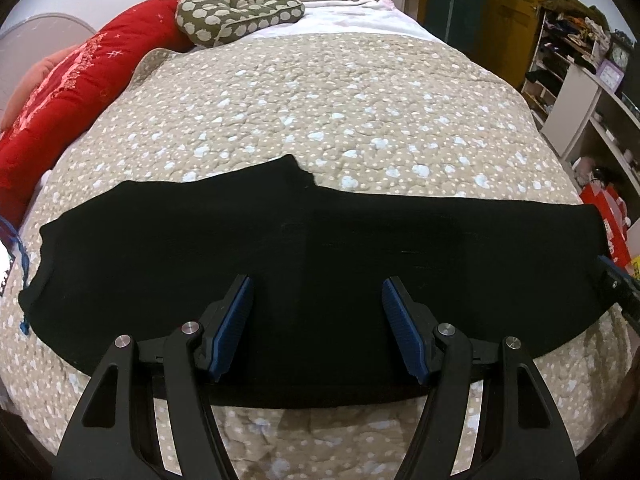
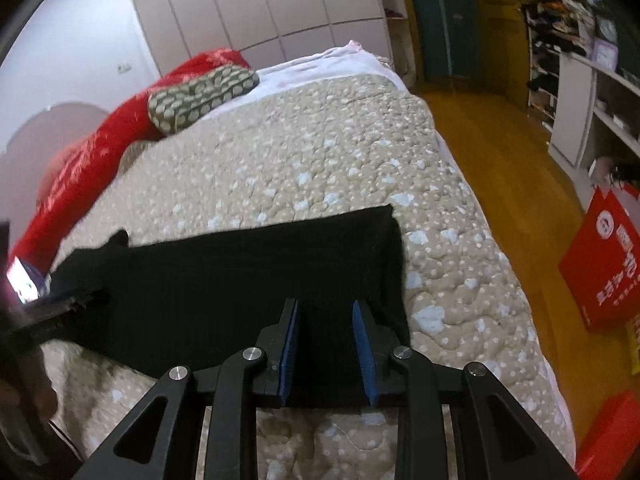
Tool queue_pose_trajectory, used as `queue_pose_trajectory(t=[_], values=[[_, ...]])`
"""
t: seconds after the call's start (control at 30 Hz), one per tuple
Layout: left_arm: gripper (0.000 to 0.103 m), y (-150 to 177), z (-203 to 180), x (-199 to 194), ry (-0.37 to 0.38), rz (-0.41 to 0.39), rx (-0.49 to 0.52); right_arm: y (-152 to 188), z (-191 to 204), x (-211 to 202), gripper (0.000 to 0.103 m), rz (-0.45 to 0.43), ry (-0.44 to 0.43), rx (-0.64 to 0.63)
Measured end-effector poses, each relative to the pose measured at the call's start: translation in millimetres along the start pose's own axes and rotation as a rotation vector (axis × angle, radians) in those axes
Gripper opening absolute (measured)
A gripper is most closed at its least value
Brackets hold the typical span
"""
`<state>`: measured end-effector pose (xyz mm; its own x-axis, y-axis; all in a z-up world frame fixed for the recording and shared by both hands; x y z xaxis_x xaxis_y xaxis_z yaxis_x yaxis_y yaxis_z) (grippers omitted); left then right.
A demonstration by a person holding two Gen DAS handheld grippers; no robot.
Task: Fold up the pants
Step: 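Lay the pants end down with the right gripper and smooth the fold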
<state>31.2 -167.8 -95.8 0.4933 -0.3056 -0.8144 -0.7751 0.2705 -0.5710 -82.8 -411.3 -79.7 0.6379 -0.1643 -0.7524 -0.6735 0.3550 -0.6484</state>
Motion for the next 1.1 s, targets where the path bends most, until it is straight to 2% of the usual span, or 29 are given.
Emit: queue_pose_trajectory(t=[0.2, 0.33, 0.43, 0.47, 0.53, 0.57, 0.63, 0.8, 0.93, 0.97, 1.1], values=[[0.067, -4, -13, 4, 0.021, 0.011, 0.018, -5, -2, -8, 0.026, -0.015, 0.016, -0.02], [0.067, -9, -27, 5, 0.065, 0.022, 0.033, -2, -12, -11, 0.026, -0.01, 0.01, 0.008], [0.067, -15, -43, 8, 0.115, 0.026, 0.061, 1, -21, -19, 0.034, -0.025, -0.002, 0.04], [0.067, -18, -53, 10, 0.152, 0.037, 0.081, 3, -24, -21, 0.038, -0.023, 0.001, 0.05], [0.068, -23, -68, 14, 0.23, 0.066, 0.106, 9, -33, -23, 0.04, -0.01, -0.005, 0.08], [0.072, -27, -81, 18, 0.283, 0.087, 0.123, 12, -37, -23, 0.04, -0.001, -0.015, 0.098], [0.073, -35, -100, 27, 0.339, 0.112, 0.156, 16, -44, -21, 0.042, 0.009, -0.033, 0.117], [0.073, -53, -148, 44, 0.386, 0.122, 0.283, 25, -41, -17, 0.044, 0.023, -0.123, 0.128], [0.073, -62, -182, 59, 0.423, 0.148, 0.386, 30, -45, -17, 0.045, 0.016, -0.149, 0.128], [0.073, -63, -191, 65, 0.447, 0.166, 0.409, 30, -46, -17, 0.045, 0.017, -0.16, 0.136], [0.073, -64, -218, 83, 0.468, 0.224, 0.466, 33, -47, -11, 0.048, 0.016, -0.184, 0.152]])
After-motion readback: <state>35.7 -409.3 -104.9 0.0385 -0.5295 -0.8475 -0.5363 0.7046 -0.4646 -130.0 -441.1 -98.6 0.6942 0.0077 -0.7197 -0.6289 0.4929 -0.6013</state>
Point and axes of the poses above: each gripper's, at about its wrist camera, not at the fingertips, and x roughly the way its jaws point, z to its left, y to its underside, the point moved 4 cm from there along x, roughly the way its jaws point, and after that the axes turned 9 degrees about y, right-handed, at the moved point
